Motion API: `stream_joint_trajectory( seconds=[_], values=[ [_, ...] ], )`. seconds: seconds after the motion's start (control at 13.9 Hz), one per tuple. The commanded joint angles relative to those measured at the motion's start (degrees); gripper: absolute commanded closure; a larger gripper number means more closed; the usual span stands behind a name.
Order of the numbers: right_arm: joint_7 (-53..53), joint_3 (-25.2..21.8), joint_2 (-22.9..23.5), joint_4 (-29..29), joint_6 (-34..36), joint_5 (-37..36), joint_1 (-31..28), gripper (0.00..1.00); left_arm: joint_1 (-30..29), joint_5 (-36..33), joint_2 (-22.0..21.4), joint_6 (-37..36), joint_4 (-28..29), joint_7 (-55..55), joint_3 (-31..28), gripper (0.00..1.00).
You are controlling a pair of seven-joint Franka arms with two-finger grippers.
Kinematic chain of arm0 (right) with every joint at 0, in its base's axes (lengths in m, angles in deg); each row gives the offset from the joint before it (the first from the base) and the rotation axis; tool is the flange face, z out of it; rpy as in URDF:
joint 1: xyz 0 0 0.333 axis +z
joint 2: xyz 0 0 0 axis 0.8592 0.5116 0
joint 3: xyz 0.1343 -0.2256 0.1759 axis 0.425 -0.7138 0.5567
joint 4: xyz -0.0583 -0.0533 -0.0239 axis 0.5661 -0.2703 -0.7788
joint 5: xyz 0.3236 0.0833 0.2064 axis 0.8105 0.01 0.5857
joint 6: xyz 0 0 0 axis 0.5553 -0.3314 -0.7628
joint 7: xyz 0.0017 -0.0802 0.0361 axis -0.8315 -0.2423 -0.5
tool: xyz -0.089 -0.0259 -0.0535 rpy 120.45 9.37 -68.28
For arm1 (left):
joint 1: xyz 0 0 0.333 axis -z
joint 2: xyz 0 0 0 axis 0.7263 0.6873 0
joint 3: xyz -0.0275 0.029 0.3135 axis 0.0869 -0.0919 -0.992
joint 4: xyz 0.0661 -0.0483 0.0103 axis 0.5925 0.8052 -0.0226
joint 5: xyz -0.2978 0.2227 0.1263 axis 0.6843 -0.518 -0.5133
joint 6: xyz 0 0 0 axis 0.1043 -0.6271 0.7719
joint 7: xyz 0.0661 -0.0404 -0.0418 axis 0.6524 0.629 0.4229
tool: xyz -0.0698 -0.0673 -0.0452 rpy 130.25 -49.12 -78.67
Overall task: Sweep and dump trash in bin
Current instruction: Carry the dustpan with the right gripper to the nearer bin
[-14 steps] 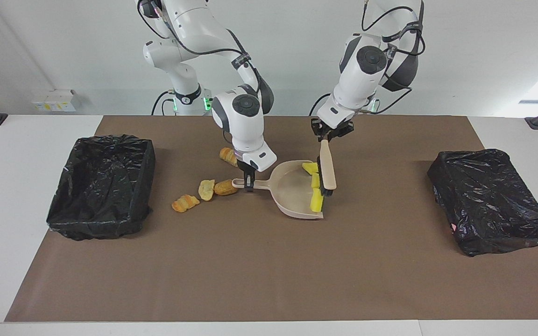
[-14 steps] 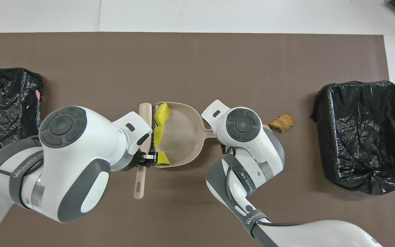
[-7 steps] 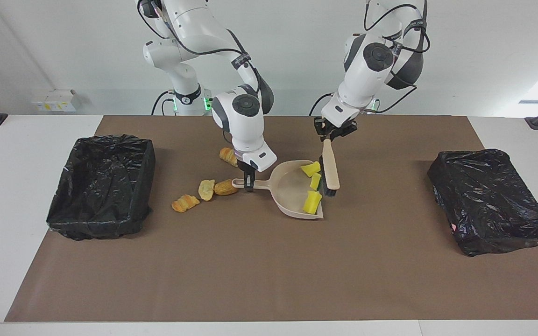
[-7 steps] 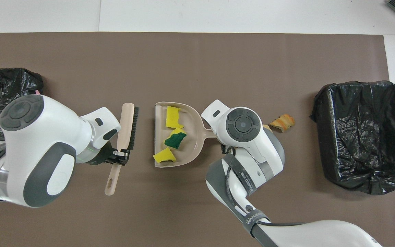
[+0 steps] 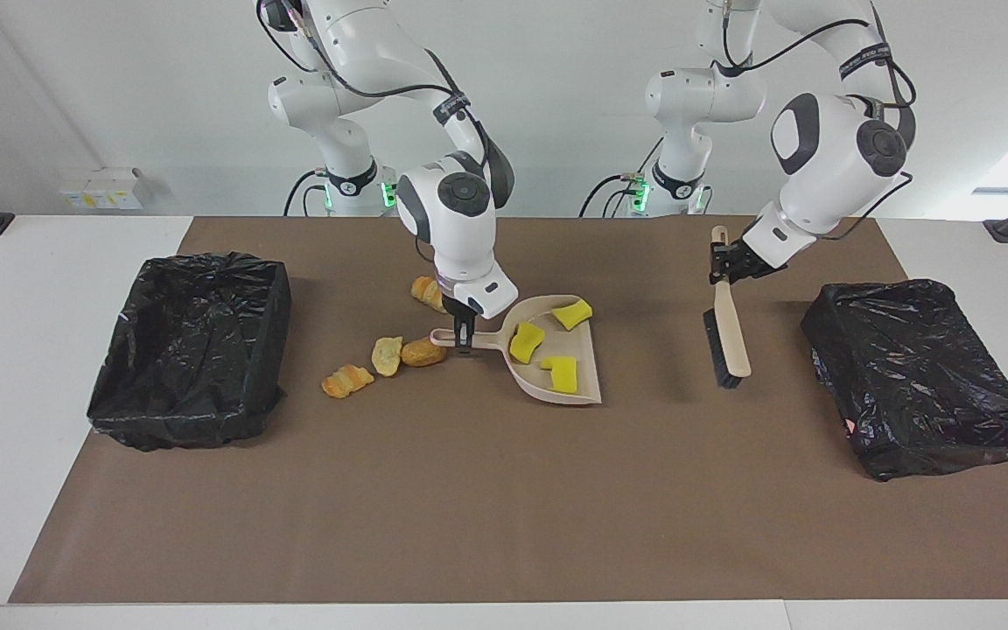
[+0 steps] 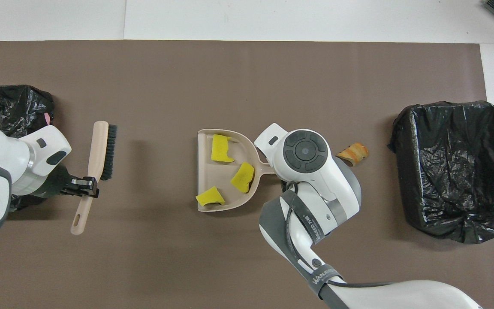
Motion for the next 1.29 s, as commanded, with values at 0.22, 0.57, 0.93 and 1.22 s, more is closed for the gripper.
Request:
stream_joint_trajectory(
  seconds=[0.22, 0.57, 0.93, 1.22],
  values=[
    [-1.53, -0.16, -7.15, -3.77, 11.76, 0.27, -7.00, 1.00, -0.69, -3.14, -0.41, -5.50, -3.48, 0.17, 0.70, 1.00],
    [-10.11, -0.34, -10.24, -6.23, 16.08, -0.87, -17.28, 1.00, 14.75, -3.05, -4.01, -4.28, 1.09, 17.82, 1.93, 1.00],
    [-26.29, -0.43, -10.41, -10.45, 18.71, -4.92, -29.40, 1.00, 33.99, -2.61, -3.77, 8.18, 9.26, 38.10, 1.93, 1.00],
    [-32.45, -0.95, -11.29, -10.89, 18.72, -11.75, -36.88, 1.00, 41.76, -2.08, -3.67, 18.73, 16.82, 45.61, 1.93, 1.00]
  ],
)
